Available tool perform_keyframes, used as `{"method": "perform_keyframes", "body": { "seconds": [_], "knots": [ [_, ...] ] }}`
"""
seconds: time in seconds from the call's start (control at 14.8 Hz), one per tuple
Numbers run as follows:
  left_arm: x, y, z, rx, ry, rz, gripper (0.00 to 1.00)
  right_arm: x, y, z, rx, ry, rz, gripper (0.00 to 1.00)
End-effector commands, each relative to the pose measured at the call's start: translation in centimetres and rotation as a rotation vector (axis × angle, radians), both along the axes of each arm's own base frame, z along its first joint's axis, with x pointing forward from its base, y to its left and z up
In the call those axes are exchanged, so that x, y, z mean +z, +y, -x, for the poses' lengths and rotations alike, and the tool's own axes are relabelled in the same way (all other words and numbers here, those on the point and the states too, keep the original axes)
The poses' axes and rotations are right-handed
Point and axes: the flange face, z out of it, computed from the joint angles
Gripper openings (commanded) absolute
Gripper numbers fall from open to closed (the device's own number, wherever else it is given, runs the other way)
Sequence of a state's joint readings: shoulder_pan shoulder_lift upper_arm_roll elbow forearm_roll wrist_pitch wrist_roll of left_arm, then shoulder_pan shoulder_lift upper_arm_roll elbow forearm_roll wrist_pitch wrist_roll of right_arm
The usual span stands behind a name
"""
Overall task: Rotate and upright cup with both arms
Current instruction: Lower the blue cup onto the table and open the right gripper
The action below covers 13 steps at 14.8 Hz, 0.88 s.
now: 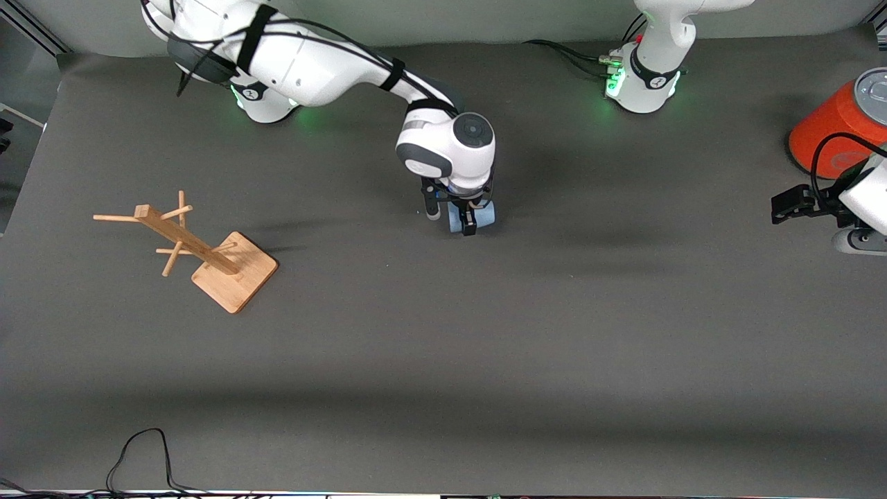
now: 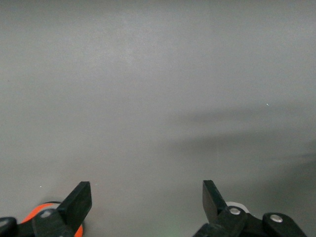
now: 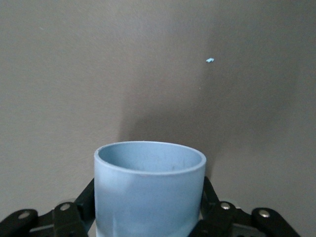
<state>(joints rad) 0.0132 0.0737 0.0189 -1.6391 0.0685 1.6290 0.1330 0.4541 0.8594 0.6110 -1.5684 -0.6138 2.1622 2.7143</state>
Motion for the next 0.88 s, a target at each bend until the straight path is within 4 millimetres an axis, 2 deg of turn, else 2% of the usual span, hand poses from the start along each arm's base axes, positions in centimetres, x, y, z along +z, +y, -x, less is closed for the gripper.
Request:
{"method": "perform_keyframes", "body": {
  "seconds": [0.0,0.07,0.47,0.61,0.81],
  "knots": [
    [-0.5,0.3,-0.4,-0.003,-0.008,-0.006,1.00,-1.6,1.6,-0.9,-0.039,-0.039,0.012,0.84],
    [-0.6,0.3,-0.5,-0.003,-0.008,-0.006,1.00,-1.8,1.7,-0.9,-0.039,-0.042,0.013,0.98],
    [-0.8,-0.4,-0.8,-0.013,-0.014,-0.006,1.00,-0.3,1.9,-1.7,-0.035,-0.063,0.008,1.00],
    [-0.9,-0.6,-1.1,-0.017,-0.013,-0.006,1.00,1.3,2.1,-1.9,-0.030,-0.077,0.000,1.00],
    [-1.1,-0.8,-1.4,-0.020,-0.013,-0.005,1.00,5.4,2.6,-2.7,-0.017,-0.084,0.008,1.00]
  ]
}}
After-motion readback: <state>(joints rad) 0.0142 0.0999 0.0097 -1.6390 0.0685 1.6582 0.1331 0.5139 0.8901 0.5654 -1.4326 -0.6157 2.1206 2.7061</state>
